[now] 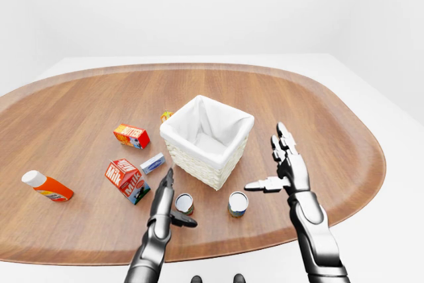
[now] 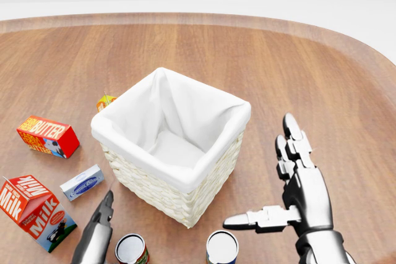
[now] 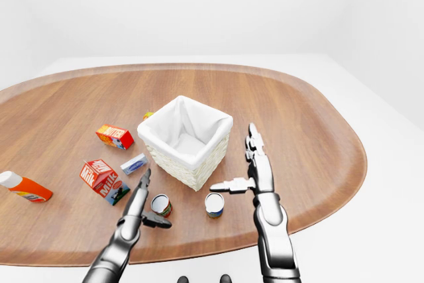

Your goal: Pick up the tomato sauce, and put it in the basket.

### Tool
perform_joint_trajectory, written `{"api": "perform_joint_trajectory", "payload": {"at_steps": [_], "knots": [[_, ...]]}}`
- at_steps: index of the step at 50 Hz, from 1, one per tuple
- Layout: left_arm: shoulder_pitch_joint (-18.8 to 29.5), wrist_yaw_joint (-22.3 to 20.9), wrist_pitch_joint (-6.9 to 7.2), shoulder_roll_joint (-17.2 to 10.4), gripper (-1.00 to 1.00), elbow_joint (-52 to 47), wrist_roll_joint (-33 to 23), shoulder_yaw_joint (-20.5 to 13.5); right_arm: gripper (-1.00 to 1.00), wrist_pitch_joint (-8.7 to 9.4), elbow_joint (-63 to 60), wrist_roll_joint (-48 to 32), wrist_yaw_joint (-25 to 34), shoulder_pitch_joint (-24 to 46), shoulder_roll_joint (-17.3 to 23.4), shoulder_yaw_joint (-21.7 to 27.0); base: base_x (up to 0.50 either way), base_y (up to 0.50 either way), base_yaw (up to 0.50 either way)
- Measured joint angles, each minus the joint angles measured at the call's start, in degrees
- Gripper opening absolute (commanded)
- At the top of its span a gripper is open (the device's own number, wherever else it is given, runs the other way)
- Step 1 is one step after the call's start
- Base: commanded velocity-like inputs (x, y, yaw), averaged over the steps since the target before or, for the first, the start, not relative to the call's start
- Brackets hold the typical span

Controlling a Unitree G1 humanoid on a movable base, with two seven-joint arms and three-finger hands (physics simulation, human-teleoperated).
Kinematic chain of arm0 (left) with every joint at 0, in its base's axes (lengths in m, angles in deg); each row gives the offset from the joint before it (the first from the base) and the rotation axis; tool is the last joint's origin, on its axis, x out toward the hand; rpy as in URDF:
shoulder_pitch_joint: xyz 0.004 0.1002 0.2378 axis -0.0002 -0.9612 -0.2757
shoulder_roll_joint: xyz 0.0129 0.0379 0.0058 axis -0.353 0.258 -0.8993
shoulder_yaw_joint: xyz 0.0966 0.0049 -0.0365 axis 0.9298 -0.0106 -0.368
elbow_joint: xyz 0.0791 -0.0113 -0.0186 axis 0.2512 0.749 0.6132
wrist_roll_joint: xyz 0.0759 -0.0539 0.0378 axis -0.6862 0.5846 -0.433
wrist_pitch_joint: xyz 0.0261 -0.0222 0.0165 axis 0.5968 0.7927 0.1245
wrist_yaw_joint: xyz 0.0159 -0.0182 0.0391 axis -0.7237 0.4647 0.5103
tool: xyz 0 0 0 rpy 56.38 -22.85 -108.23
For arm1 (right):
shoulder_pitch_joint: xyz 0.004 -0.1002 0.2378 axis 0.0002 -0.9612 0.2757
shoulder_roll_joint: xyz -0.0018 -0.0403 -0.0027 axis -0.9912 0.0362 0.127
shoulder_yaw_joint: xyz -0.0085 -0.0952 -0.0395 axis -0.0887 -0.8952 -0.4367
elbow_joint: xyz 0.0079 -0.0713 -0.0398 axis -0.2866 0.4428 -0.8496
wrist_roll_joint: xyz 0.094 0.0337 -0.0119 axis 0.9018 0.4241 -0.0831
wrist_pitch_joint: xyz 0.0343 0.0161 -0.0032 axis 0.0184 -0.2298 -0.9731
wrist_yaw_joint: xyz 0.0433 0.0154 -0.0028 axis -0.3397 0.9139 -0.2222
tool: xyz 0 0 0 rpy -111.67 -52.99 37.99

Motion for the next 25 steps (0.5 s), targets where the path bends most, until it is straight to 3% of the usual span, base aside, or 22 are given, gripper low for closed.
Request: {"api": "perform_joint_trajectory", "payload": {"at_steps": [25], "knots": [[1.7, 0.7, 0.0, -0.2, 1.0, 3.0, 0.2, -0.1, 1.0, -0.11, 0.2, 0.0, 0.0, 0.1, 0.0, 0.0, 0.0, 0.0, 0.0]]}}
